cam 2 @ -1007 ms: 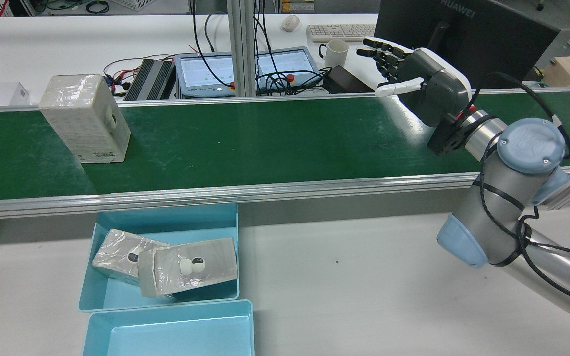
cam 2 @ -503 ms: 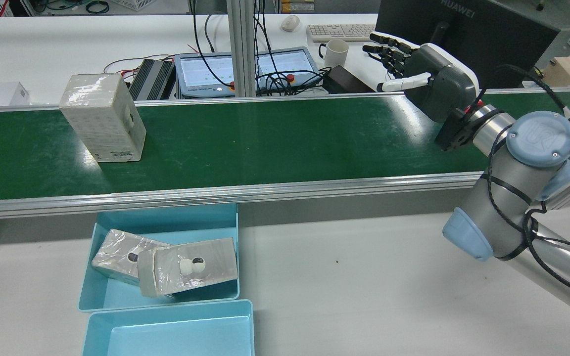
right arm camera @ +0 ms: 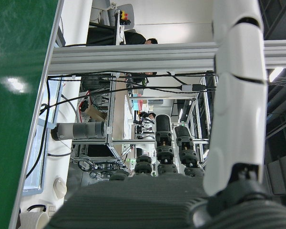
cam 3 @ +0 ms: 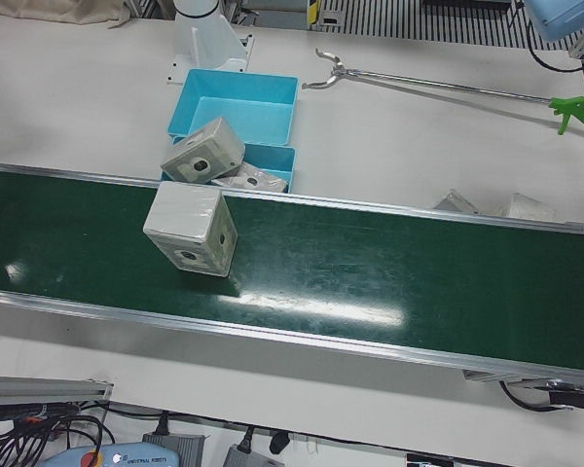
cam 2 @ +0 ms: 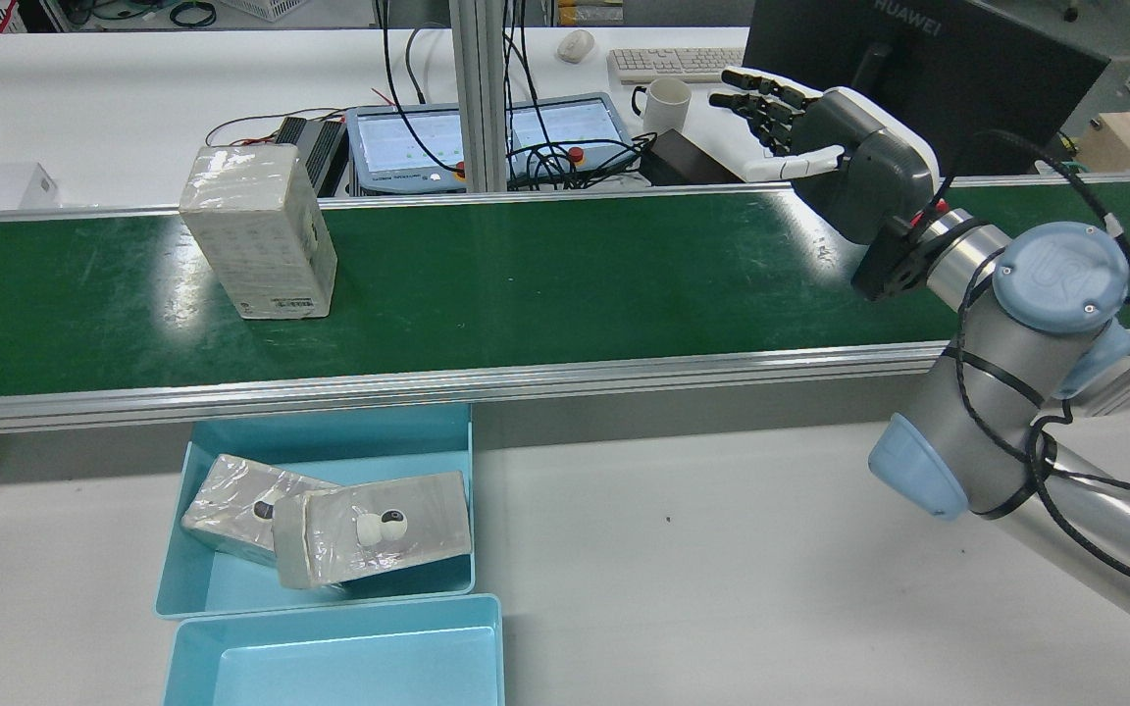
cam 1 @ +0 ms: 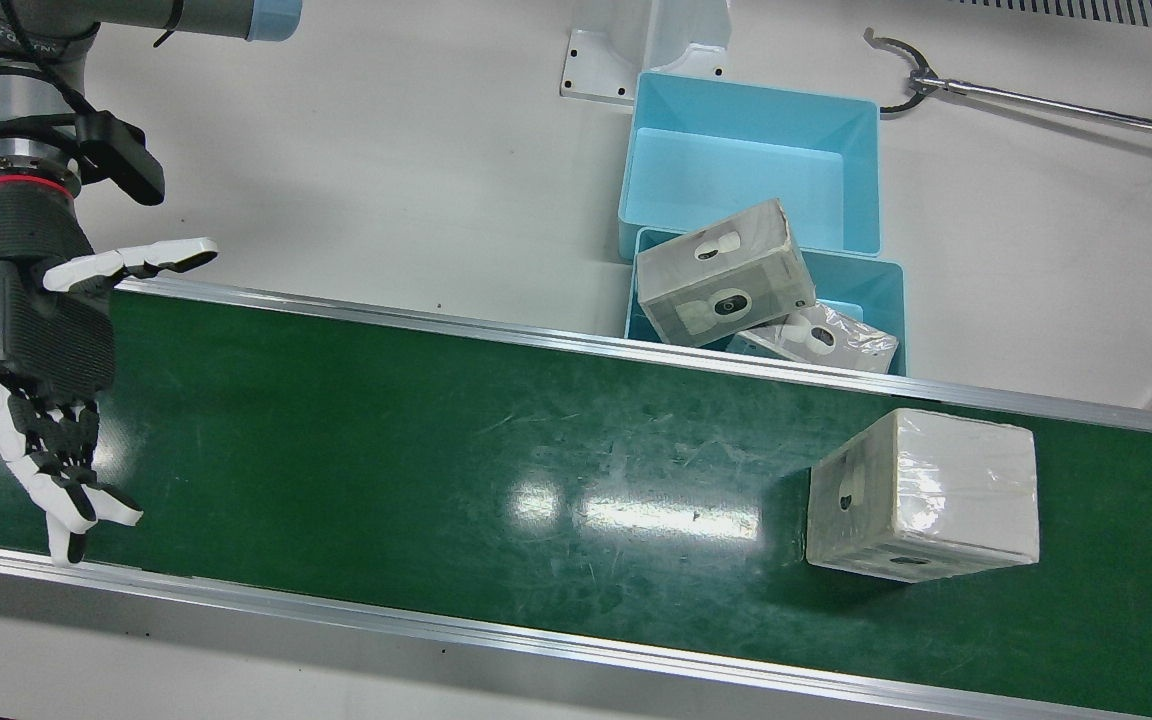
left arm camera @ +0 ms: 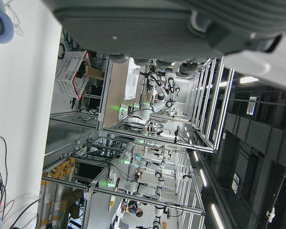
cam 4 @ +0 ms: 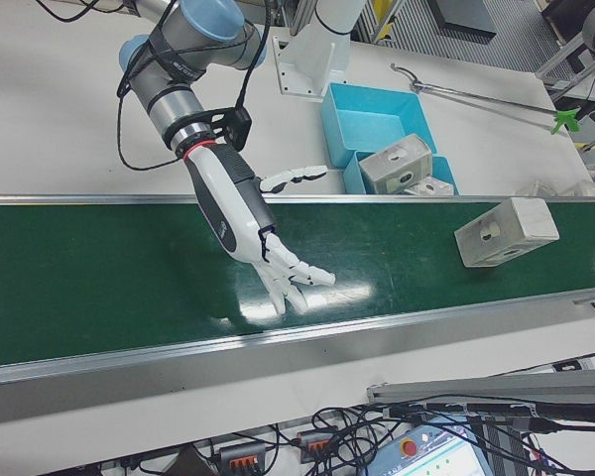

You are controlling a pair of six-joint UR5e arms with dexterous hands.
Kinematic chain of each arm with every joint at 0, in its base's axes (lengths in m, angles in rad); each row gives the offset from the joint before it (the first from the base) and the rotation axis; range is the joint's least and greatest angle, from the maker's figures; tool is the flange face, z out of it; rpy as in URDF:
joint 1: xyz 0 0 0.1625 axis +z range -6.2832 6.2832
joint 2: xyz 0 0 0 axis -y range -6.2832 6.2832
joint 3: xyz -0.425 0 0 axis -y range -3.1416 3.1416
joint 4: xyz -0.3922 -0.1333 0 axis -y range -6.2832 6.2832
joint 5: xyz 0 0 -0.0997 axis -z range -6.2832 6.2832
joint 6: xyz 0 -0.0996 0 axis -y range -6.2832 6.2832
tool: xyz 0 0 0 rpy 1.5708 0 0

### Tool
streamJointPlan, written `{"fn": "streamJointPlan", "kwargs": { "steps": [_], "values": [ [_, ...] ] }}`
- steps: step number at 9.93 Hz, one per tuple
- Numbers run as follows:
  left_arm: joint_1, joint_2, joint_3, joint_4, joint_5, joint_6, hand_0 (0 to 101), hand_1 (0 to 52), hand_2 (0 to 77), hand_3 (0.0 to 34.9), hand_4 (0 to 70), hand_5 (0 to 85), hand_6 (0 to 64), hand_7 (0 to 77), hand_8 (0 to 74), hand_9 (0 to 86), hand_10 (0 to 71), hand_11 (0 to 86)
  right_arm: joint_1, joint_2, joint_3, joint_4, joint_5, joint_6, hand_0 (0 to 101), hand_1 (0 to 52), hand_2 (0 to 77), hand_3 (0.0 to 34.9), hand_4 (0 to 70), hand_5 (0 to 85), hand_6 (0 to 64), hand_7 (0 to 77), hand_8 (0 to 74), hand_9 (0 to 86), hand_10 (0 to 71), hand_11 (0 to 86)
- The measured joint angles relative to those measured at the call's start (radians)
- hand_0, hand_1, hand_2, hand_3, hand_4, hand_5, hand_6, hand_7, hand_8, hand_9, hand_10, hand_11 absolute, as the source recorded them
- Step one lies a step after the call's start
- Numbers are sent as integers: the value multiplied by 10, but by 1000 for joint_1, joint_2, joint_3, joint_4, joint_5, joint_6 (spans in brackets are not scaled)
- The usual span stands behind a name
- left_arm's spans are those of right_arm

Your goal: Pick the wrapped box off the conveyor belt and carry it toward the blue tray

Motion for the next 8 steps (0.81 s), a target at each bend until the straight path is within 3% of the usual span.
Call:
{"fn": "streamJointPlan", "kwargs": {
  "steps": [3,4,7,8],
  "values": [
    [0,0,0,0,0,0,0,0,11,0,0,11,5,5,5,0,0,5,-22,47,-21,-3,5,-5,484,153,109,0,131,147,87,240,44,60,0,11],
    [0,0,0,0,0,0,0,0,11,0,0,11,5,5,5,0,0,5,-27,59,-32,-3,5,-6,475,131,114,0,125,147,87,240,44,60,0,11],
    [0,0,0,0,0,0,0,0,11,0,0,11,5,5,5,5,0,5,-47,69,-57,-1,7,-6,468,109,104,0,120,136,87,235,38,60,0,11],
    [0,0,0,0,0,0,0,0,5,0,0,11,0,5,5,5,0,5,-55,70,-59,-1,8,-6,466,109,55,0,120,136,87,235,38,49,0,11]
  ]
}}
